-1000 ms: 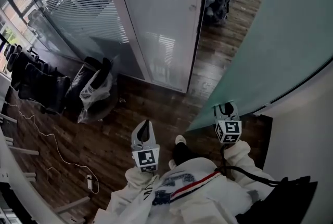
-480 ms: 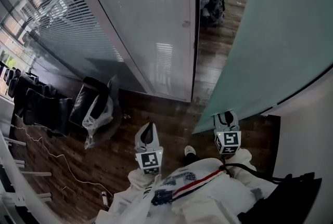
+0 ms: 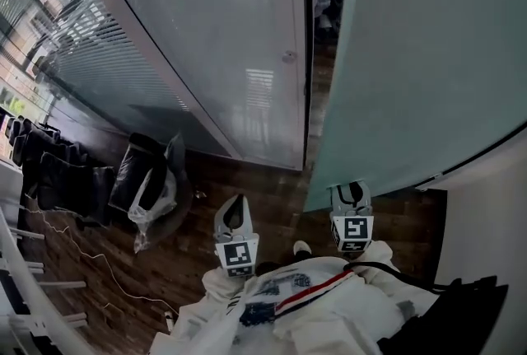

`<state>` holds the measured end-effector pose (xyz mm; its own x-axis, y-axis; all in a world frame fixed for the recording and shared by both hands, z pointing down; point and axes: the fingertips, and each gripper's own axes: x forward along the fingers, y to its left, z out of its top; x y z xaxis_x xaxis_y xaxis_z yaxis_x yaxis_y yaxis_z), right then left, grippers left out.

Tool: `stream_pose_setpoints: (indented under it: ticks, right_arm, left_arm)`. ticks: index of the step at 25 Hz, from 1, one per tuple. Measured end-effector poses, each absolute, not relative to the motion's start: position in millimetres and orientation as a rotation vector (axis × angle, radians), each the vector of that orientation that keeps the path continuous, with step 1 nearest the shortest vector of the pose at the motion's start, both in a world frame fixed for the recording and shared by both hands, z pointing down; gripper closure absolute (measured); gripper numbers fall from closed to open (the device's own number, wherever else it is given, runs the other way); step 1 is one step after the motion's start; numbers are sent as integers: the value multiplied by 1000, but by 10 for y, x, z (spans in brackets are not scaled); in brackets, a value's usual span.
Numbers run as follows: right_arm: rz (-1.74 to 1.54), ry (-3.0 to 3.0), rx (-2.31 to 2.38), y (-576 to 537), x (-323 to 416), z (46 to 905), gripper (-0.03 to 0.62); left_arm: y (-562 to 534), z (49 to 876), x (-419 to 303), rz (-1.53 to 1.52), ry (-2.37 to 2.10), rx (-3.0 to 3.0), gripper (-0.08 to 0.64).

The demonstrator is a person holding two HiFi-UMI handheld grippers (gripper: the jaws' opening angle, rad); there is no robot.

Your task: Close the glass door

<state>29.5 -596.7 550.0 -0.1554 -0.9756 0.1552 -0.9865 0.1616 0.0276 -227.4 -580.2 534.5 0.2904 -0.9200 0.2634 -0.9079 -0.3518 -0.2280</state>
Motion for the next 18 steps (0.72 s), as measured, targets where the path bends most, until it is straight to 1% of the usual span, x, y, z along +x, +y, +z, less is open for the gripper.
stream_pose_setpoints:
  ticks: [7, 12, 18]
  right_arm:
    - [120, -2249, 1997, -6339, 293, 5506, 465]
    - [120, -2203, 2052, -6571, 290, 5479, 465]
    - [155, -2112, 2131, -6885, 440, 5510, 465]
  left_arm:
    - [-6128, 5417, -2201, -608, 1694, -2520, 558]
    - [-6588, 5491, -2202, -543, 1608, -2618, 558]
    - [-7316, 5502, -1991, -501, 1402, -2728, 558]
